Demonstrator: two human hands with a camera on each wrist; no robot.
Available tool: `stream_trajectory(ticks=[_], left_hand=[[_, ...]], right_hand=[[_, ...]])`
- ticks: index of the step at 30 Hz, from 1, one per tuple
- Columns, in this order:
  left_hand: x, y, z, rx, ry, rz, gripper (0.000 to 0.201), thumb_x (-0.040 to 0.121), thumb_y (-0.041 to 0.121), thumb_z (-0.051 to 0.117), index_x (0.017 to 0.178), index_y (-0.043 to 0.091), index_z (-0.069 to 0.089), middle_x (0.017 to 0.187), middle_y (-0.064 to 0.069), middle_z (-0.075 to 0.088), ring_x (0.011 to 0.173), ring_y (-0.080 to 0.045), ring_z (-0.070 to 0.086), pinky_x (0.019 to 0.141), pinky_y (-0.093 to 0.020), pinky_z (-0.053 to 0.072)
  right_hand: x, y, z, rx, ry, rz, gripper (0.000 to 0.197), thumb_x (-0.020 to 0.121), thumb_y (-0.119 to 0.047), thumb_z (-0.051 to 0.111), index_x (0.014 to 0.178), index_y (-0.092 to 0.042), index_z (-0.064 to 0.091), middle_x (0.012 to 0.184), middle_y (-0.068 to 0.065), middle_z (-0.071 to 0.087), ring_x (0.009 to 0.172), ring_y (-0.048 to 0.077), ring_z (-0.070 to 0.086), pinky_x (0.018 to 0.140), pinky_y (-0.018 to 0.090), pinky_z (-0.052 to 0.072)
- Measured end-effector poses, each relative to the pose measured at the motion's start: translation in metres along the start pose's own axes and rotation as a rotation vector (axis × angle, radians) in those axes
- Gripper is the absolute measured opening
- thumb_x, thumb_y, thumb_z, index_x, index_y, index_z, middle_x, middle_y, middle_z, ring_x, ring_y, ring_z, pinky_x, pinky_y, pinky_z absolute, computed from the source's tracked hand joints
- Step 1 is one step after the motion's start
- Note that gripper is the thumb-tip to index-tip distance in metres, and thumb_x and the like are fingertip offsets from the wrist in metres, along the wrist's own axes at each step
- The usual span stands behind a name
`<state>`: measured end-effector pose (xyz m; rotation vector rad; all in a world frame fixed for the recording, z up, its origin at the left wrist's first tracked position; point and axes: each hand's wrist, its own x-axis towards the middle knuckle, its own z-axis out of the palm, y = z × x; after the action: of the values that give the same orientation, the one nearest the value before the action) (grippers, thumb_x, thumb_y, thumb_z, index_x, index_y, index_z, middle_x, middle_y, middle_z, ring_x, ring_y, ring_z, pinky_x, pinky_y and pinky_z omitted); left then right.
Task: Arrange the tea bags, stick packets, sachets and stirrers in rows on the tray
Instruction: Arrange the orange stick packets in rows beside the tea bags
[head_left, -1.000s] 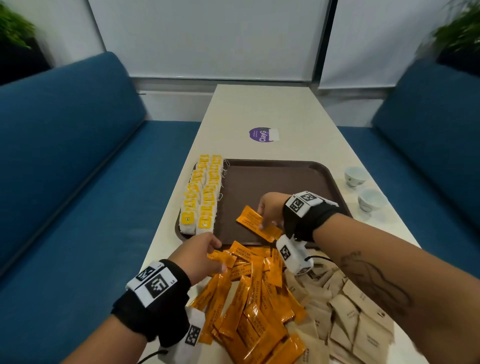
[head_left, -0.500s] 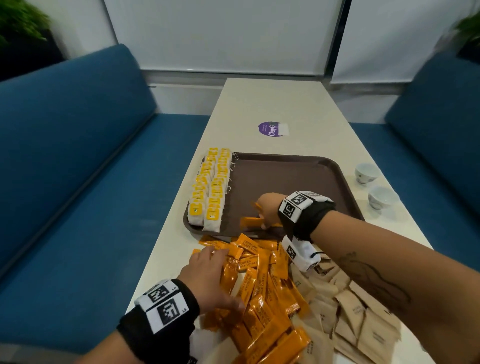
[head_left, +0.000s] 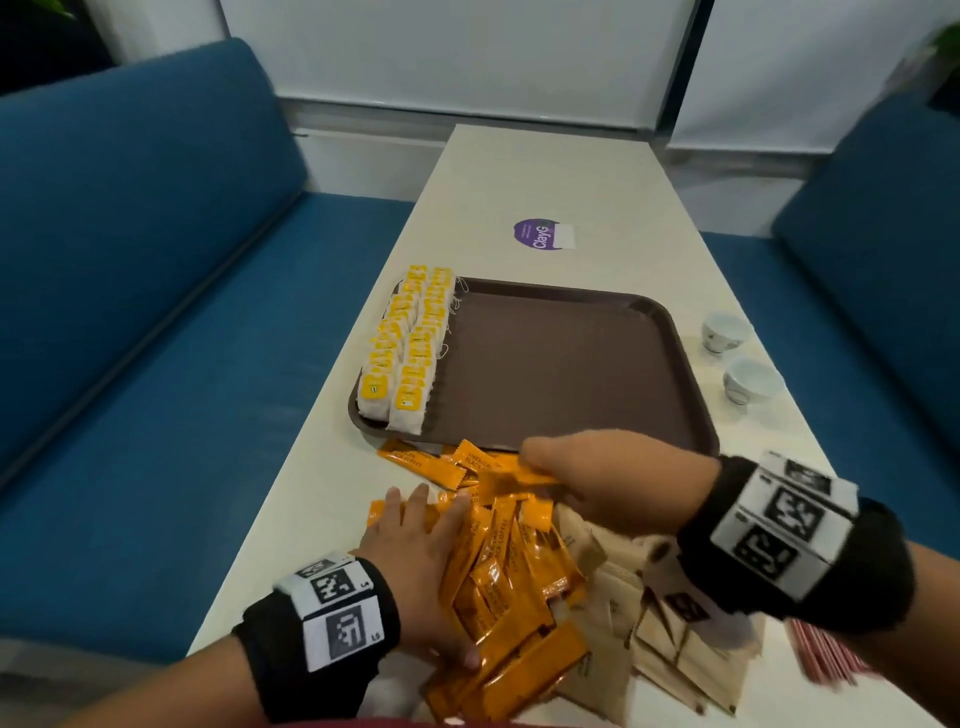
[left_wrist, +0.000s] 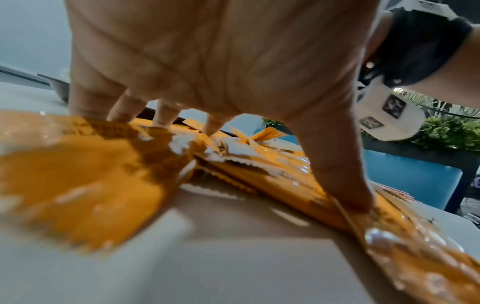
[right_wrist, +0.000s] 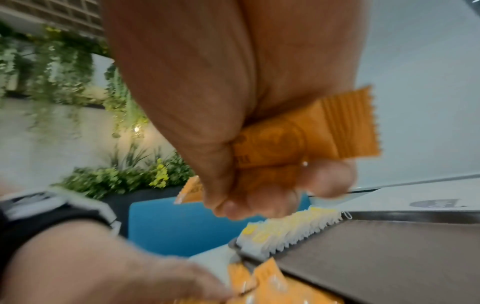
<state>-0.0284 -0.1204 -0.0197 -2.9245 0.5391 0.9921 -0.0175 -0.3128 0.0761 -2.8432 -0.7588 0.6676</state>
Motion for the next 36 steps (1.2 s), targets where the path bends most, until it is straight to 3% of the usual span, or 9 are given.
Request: stream_trajectory(ticks=[3,6,10,13,16,21,25,29,36], left_hand=[[0.002,0.003,-0.003,-0.018,0.085,0.025,0.128,0.059,0.067,0.072,0.147,0.031,-0.013,0.157,-0.007,-0.004,0.144,-0.032,0.001,0.116,-0.046,0.018],[0.008,0.004,-0.003,-0.019,0.177,0.056,0.113,0.068,0.059,0.069,0.149,0.028,-0.004,0.155,-0.007,0.008,0.141,-0.028,0.013,0.114,-0.039,0.025],[0.013,0.004,-0.004,-0.072,0.203,0.074,0.106,0.074,0.050,0.070,0.149,0.028,-0.001,0.154,-0.004,0.011,0.140,-0.026,0.015,0.114,-0.036,0.025],[0.012,-0.001,-0.008,-0.139,0.220,0.103,0.103,0.076,0.040,0.071,0.149,0.028,-0.001,0.152,-0.003,0.014,0.139,-0.024,0.018,0.113,-0.034,0.026],[0.009,-0.010,-0.011,-0.169,0.207,0.077,0.110,0.072,0.041,0.075,0.148,0.029,-0.002,0.152,-0.001,0.012,0.139,-0.024,0.017,0.112,-0.035,0.027],[0.006,-0.023,-0.011,-0.095,0.155,-0.058,0.114,0.066,0.046,0.078,0.148,0.028,0.002,0.149,-0.002,0.019,0.136,-0.025,0.023,0.108,-0.039,0.034],[0.004,-0.026,-0.011,-0.170,0.150,-0.060,0.093,0.074,0.034,0.075,0.146,0.026,0.016,0.142,-0.003,0.026,0.131,-0.024,0.029,0.107,-0.033,0.033],[0.006,-0.026,-0.014,-0.304,0.128,-0.049,0.073,0.078,0.022,0.072,0.137,0.027,0.029,0.135,-0.003,0.037,0.122,-0.021,0.046,0.099,-0.028,0.040],[0.010,-0.022,-0.019,-0.234,0.118,-0.045,0.043,0.087,0.020,0.061,0.124,0.015,0.041,0.123,-0.005,0.054,0.112,-0.021,0.053,0.087,-0.025,0.042]], right_hand=[[-0.012,-0.007,0.024,-0.068,-0.101,-0.086,0.026,0.093,-0.033,0.055,0.116,-0.025,0.046,0.098,-0.005,0.058,0.089,0.015,0.056,0.080,0.030,0.048],[-0.015,-0.016,0.049,-0.143,-0.157,-0.169,0.038,0.088,-0.028,0.062,0.122,-0.021,0.046,0.109,0.003,0.057,0.093,0.021,0.057,0.080,0.035,0.051],[-0.010,-0.030,0.068,-0.217,-0.183,-0.155,0.047,0.089,-0.020,0.059,0.132,-0.016,0.038,0.112,0.009,0.047,0.079,0.027,0.057,0.065,0.039,0.052],[-0.006,-0.034,0.073,-0.202,-0.164,-0.105,0.051,0.089,-0.019,0.059,0.134,-0.018,0.035,0.115,0.011,0.042,0.078,0.030,0.058,0.064,0.043,0.054],[-0.002,-0.035,0.077,-0.181,-0.089,-0.102,0.047,0.088,-0.018,0.060,0.128,-0.016,0.036,0.119,0.011,0.037,0.071,0.024,0.051,0.056,0.037,0.049],[0.009,-0.036,0.083,-0.184,-0.086,-0.100,0.061,0.081,-0.024,0.070,0.132,-0.016,0.037,0.121,0.008,0.037,0.080,0.023,0.054,0.060,0.037,0.051],[0.014,-0.037,0.084,-0.199,-0.093,-0.080,0.047,0.083,-0.022,0.067,0.123,-0.014,0.044,0.117,0.008,0.041,0.082,0.026,0.055,0.064,0.039,0.053],[0.018,-0.035,0.083,-0.182,-0.097,-0.064,0.052,0.081,-0.028,0.069,0.124,-0.014,0.044,0.117,0.007,0.042,0.087,0.026,0.056,0.068,0.038,0.052],[0.018,-0.036,0.081,-0.170,-0.101,-0.065,0.053,0.081,-0.031,0.070,0.123,-0.010,0.046,0.116,0.007,0.043,0.085,0.025,0.054,0.066,0.037,0.049]])
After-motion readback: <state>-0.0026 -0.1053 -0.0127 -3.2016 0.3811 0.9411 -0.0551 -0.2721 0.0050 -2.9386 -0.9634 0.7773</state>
